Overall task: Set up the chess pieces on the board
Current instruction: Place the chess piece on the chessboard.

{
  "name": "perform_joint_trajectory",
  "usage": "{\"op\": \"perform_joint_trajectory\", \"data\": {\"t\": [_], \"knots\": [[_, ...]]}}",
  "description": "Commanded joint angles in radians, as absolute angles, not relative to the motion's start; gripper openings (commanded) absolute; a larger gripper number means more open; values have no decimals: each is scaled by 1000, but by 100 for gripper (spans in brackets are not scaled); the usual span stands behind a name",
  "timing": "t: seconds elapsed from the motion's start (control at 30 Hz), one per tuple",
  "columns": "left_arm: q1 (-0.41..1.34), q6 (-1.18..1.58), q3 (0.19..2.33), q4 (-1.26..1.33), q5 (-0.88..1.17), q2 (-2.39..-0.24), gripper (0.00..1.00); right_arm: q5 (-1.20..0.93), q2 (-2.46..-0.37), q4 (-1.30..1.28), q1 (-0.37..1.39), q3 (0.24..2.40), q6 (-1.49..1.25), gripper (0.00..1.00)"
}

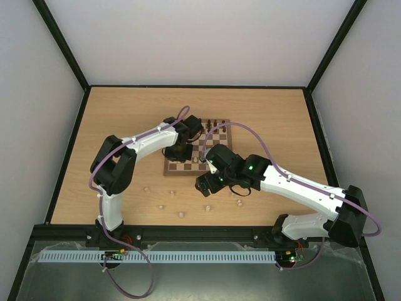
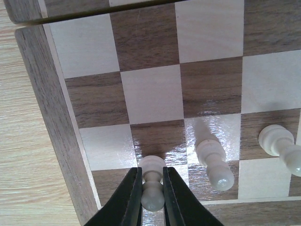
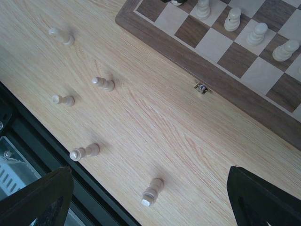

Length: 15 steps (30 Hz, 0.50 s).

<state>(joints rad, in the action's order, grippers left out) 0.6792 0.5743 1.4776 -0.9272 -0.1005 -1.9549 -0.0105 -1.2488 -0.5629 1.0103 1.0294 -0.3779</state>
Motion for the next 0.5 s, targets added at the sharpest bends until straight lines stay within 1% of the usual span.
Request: {"op": "perform_joint_trajectory", "data": {"t": [0.0,0.47], "knots": [[673,568,1474,-918,-90,-1966,4,-2,-1230,-594,1018,1021,-377,90],[665,561,1488,-908,-84,-1980,4,-2,-1231,-592,1017,1015,-376,90]]}}
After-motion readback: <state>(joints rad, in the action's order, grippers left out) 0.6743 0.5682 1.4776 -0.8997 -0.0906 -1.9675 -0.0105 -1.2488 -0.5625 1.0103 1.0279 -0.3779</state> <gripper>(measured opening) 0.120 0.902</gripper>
